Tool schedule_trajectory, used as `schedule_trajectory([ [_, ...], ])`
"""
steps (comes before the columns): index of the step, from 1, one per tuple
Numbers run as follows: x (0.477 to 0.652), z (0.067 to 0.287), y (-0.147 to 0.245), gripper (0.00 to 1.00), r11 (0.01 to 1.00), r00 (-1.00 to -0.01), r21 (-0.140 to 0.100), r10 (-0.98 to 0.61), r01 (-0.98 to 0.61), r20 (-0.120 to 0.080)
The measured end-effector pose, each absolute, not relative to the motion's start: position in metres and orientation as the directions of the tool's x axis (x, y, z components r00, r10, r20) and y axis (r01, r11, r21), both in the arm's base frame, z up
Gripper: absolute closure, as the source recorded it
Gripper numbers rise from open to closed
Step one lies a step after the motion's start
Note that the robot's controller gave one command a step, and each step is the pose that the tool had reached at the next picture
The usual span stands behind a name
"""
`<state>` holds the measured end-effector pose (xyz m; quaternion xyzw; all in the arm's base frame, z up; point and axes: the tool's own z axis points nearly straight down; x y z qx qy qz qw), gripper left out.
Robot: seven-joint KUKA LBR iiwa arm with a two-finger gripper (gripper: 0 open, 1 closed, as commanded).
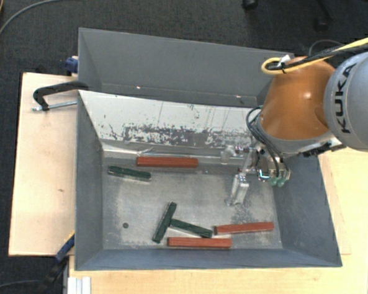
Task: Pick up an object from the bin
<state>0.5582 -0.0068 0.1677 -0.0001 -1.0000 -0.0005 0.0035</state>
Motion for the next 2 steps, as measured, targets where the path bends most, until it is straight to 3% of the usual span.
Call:
schedule_trajectory([
  [1, 0.499, 0.144, 0.063, 0.00, 0.980, -0.980, 0.003, -0.198, -0.198, 0.003],
  [2, 0.500, 0.068, 0.112, 0.00, 0.946, -0.946, 0.003, -0.323, -0.323, 0.005],
])
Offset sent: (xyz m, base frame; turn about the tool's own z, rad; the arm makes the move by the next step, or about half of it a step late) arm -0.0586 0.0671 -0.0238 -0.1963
